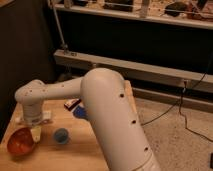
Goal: Push the ceramic bowl across the table
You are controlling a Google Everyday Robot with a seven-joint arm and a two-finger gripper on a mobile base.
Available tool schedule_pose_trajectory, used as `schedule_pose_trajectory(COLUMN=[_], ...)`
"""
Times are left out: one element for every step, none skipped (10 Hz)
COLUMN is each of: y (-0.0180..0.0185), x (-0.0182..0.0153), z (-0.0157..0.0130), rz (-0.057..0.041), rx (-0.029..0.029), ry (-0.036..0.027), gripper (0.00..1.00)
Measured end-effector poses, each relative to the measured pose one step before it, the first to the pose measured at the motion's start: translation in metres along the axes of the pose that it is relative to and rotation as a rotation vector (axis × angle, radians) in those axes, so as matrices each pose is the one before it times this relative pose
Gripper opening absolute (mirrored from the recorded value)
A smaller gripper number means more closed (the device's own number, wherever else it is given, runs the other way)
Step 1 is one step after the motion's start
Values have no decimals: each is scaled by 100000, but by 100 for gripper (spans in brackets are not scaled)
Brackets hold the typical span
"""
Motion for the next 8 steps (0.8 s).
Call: schedule_pose_trajectory(y=[-164,-200,-197,-94,-116,-105,-66,-106], x=[-537,-734,-1011,-657,-370,-177,76,654], z=[80,140,140,124,-70,-276,-299,-797], rz=[-962,-1520,-2098,-1539,-1119,-1197,-366,438], rx=[-90,-177,-323,-344,-75,114,339,1138], ry=[-830,-790,-831,-429,-274,288,222,426], gripper=[65,65,65,65,65,65,65,65])
